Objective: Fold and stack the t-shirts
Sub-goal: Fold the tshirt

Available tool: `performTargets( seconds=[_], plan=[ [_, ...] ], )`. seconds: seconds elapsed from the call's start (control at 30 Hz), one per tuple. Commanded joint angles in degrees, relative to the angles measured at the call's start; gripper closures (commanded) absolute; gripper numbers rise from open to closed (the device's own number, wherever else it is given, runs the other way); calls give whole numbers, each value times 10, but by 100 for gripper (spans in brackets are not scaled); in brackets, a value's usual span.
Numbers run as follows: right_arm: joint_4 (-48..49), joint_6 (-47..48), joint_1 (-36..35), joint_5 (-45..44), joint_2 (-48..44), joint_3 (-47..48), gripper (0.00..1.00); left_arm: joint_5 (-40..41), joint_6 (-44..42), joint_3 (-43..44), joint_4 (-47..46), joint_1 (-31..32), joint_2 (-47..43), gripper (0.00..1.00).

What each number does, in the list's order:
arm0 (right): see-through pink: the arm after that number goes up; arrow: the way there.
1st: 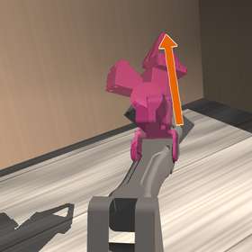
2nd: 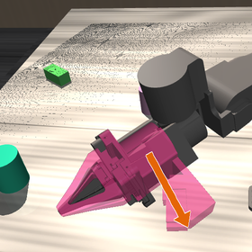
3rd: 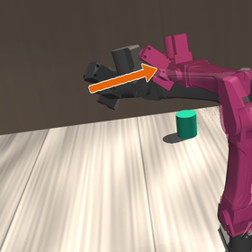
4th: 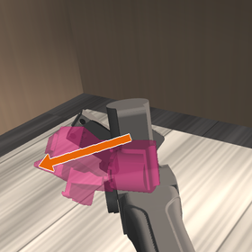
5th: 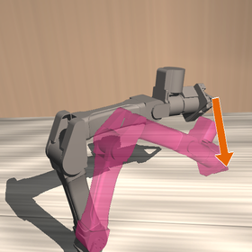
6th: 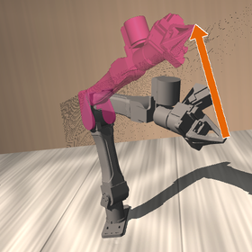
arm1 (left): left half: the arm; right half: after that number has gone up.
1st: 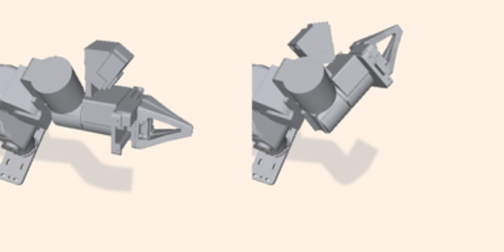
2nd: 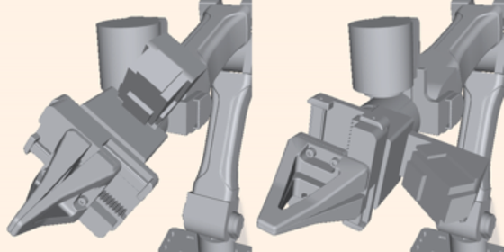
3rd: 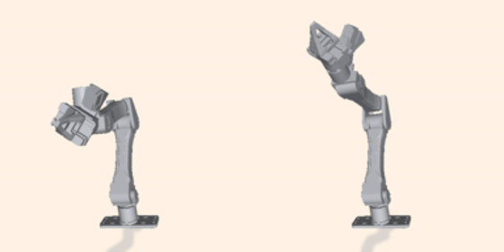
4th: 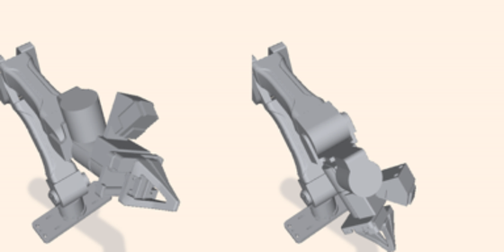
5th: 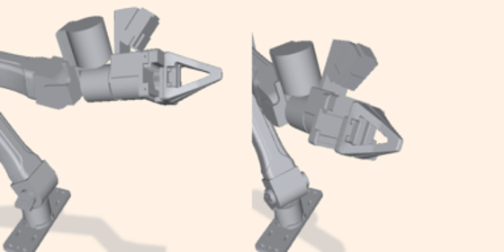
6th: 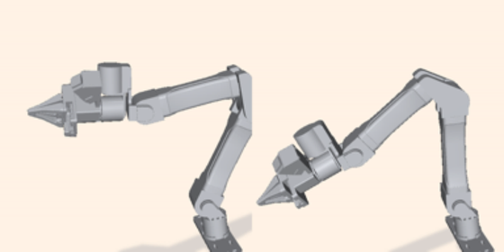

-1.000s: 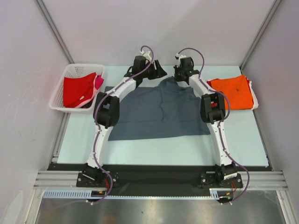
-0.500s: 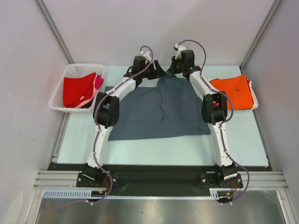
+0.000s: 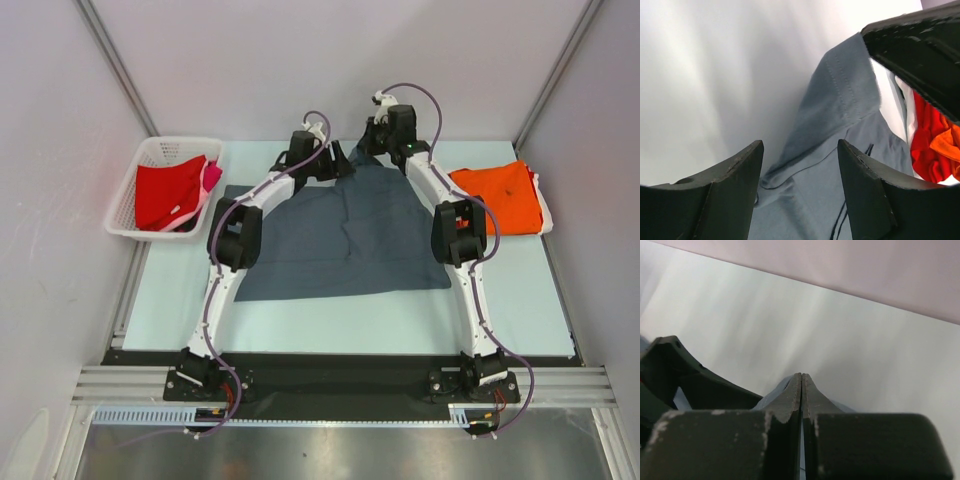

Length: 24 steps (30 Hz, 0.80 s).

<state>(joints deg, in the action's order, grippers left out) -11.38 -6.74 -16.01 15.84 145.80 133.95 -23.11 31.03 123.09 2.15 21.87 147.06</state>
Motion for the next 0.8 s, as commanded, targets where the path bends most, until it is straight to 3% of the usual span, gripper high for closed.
performTargets(
  seconds=[0.0,0.13,0.27,0.37,0.4,0.43,0.67,0.77],
  plan=[
    [43,-14,-6,23,-50,34,100,-3,6,29,-14,-3,-2,33],
    [39,-17,-11,35,-57,34,98,-3,11,39,-15,-3,6,33],
    [36,-18,-12,58,-63,31,87,-4,24,51,-14,-3,20,33],
    [34,-22,-10,72,-64,30,67,-4,32,56,-13,-3,26,34],
    [31,-25,-9,72,-64,29,48,-1,34,57,-10,-3,27,34],
    [31,-25,-7,70,-66,27,45,2,38,55,-8,-3,28,34],
    [13,-78,43,47,-64,0,45,18,77,26,-14,-26,12,36],
    [-21,-95,63,-6,-48,2,45,25,75,4,-20,-34,-9,36]
  ],
)
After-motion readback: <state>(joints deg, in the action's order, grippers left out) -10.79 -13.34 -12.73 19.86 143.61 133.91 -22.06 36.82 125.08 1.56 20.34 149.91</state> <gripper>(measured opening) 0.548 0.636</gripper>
